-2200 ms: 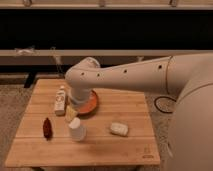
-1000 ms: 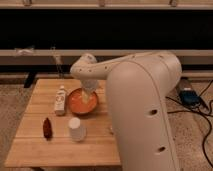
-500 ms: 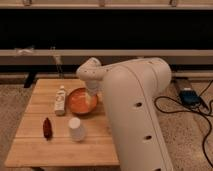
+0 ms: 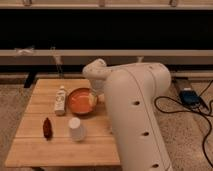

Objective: Drag the ceramic bowl in a circle

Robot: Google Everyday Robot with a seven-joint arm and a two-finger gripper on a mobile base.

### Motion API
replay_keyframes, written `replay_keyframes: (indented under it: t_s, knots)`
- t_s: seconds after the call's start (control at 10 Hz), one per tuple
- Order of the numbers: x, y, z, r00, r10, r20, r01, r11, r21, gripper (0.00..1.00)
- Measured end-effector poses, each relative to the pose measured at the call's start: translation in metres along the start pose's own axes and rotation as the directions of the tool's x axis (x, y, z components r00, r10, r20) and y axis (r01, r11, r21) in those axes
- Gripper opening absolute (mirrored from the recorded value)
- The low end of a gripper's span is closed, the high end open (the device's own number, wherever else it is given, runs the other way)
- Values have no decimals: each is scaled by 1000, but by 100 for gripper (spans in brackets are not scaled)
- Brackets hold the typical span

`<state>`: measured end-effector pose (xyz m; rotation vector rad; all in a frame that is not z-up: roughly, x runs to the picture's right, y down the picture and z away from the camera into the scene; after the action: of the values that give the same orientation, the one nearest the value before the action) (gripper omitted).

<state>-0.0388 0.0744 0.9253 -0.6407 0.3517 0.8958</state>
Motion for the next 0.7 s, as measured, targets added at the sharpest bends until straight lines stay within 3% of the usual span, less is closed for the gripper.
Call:
replay_keyframes:
  t_s: [0.3,0.4,0.7]
  knots:
    - [8,2,1,1000,4,-2,-4,999,-48,27]
    - [11,1,-2,1000,12,1,-12,998,-60,21]
    - [22,-8,-16,999,47,-6,-47,997,-59,19]
